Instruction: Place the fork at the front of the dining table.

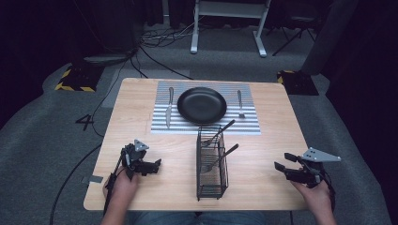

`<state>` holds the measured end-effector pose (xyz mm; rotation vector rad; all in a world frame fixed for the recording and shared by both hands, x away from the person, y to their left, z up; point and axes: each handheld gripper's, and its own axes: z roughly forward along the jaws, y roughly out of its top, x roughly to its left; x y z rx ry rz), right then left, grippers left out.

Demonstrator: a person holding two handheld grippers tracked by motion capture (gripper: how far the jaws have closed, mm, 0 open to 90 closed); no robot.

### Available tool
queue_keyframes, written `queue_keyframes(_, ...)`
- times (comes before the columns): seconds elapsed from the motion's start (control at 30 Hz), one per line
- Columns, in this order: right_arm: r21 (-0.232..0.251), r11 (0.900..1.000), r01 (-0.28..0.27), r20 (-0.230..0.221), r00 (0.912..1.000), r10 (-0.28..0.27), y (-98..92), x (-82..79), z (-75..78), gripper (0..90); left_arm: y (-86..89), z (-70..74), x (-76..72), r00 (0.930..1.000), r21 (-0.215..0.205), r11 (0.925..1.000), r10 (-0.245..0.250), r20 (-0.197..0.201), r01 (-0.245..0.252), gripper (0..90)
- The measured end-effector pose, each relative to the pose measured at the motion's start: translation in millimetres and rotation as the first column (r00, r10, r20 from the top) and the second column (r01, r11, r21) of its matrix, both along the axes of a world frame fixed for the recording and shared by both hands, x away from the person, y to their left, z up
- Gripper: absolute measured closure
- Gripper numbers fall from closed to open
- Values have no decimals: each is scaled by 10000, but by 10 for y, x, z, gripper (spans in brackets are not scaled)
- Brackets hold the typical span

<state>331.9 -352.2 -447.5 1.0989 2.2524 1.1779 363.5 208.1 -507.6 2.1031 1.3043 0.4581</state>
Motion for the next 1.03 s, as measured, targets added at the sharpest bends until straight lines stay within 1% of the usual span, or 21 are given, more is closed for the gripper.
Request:
queue_keyframes(0.07, -243, 9997, -87, -2, 10000, 87, -7, 7, -49, 366, 11, -1, -12, 10000, -22, 10000, -1, 14, 2, 1)
queue_keyframes(0.13, -229, 9997, 5, -136, 9999, -8, -24, 7, -108, 365, 24, 2, -19, 10000, 2, 10000, -19, -17, 19, 2)
queue_keyframes(0.2, -301, 9995, -43, -372, 9993, 32, -27, 9, -185, 359, 38, -1, -31, 10000, -8, 10000, -35, 14, 35, 2)
queue_keyframes(0.27, -651, 9978, -114, -622, 9980, 74, -23, 21, -272, 361, 54, -2, -62, 10000, -38, 10000, 31, -2, -31, 1)
queue_keyframes(0.3, -868, 9962, -70, -767, 9971, 4, -19, 25, -310, 367, 63, -1, -72, 10000, -2, 10000, 39, 14, -39, 2)
queue_keyframes(0.37, -1216, 9926, -60, -1166, 9931, -83, 0, 42, -374, 377, 63, -2, -78, 10000, -29, 10000, 85, 5, -85, 1)
queue_keyframes(0.4, -1308, 9913, -118, -1242, 9922, -46, 17, 44, -406, 379, 63, -1, -78, 10000, -23, 10000, 81, 9, -81, 2)
queue_keyframes(0.47, -1468, 9887, -296, -1247, 9921, 111, 48, 40, -460, 377, 63, -1, -78, 10000, -28, 10000, 83, 6, -83, 2)
queue_keyframes(0.5, -1458, 9888, -321, -1139, 9934, 154, 57, 31, -479, 361, 63, -2, -78, 10000, -30, 10000, 85, 6, -85, 2)
queue_keyframes(0.53, -1310, 9906, -386, -995, 9947, 256, 49, 26, -500, 346, 64, -1, -78, 10000, -23, 10000, 79, 9, -79, 1)
queue_keyframes(0.57, -1109, 9929, -434, -808, 9961, 345, 30, 15, -527, 319, 63, -2, -78, 10000, -22, 10000, 80, 9, -80, 2)
queue_keyframes(0.6, -793, 9954, -536, -598, 9970, 489, 8, -4, -564, 286, 64, -2, -78, 10000, -17, 10000, 78, 11, -78, 1)
queue_keyframes(0.63, -853, 9936, -738, -583, 9959, 689, 2, -4, -567, 244, 63, -2, -78, 10000, -32, 10000, 88, 7, -87, 1)
queue_keyframes(0.67, -913, 9916, -920, -670, 9940, 861, 10, 2, -569, 169, 63, -2, -78, 10000, -20, 10000, 79, 10, -79, 1)
queue_keyframes(0.7, -1155, 9878, -1044, -689, 9929, 969, 31, 2, -576, 98, 64, -2, -79, 10000, -18, 10000, 77, 9, -77, 1)
queue_keyframes(0.73, -1231, 9866, -1071, -780, 9921, 980, 38, 10, -580, 70, 63, -2, -78, 10000, -27, 10000, 88, 7, -88, 1)
queue_keyframes(0.8, -1228, 9854, -1176, -837, 9907, 1078, 32, 24, -581, 63, 63, -1, -78, 10000, -21, 10000, 81, 10, -81, 1)
queue_keyframes(0.87, -1282, 9833, -1289, -891, 9890, 1180, 31, 54, -584, 27, 63, -1, -78, 10000, -21, 10000, 77, 7, -77, 1)
queue_keyframes(0.9, -1309, 9833, -1261, -943, 9890, 1143, 36, 81, -586, 13, 63, -1, -78, 10000, -19, 10000, 79, 10, -79, 2)
queue_keyframes(0.97, -1336, 9865, -949, -1014, 9915, 817, 57, 149, -586, 0, 63, -2, -78, 10000, -30, 10000, 87, 6, -87, 1)
queue_keyframes(1.03, -1323, 9879, -805, -1002, 9927, 675, 87, 188, -588, 0, 64, -1, -77, 10000, -20, 10000, 76, 6, -76, 1)
